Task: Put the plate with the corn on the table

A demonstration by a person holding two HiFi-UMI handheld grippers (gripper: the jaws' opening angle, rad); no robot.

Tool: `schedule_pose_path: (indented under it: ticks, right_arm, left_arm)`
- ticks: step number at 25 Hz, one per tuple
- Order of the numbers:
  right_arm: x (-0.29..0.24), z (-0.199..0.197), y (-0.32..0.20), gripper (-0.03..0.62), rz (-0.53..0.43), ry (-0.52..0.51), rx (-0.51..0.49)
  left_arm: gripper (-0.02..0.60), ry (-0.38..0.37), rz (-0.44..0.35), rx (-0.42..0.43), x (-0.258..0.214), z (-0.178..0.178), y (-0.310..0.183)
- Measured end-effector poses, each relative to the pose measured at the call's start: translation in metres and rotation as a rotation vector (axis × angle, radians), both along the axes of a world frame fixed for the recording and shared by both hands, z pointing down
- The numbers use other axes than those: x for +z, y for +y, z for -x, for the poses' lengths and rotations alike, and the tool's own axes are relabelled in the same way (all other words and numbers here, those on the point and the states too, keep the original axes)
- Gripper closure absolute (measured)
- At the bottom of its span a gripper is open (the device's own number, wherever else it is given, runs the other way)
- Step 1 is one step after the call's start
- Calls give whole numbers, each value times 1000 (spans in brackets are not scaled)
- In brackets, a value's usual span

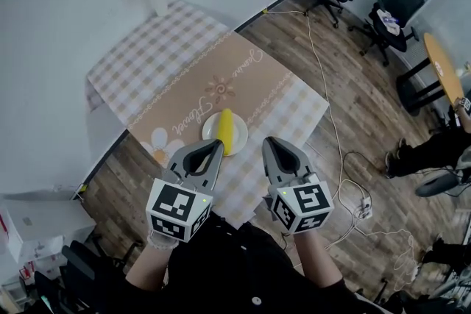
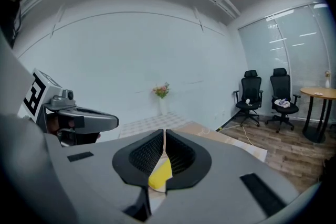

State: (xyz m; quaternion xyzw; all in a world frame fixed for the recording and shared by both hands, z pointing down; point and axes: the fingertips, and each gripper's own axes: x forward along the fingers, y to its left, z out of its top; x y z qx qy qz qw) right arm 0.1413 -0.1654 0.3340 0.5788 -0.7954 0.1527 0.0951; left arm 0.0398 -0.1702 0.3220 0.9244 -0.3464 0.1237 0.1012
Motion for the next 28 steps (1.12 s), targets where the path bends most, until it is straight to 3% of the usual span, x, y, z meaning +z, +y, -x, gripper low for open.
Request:
schedule_pose_path:
  ticks: [15,21,28]
  right_arm:
    - [-25,1,13,548,-59,26,3]
    - [-26,5,14,548,-55,28,-1]
    - [-25,3,16,548,-60,33,6]
  left_arm:
    - [568,22,-61,-16,-26,14,3]
    - [568,38,-43,10,-26,9,6]
    - [568,-11,-90,61,-26,1,13]
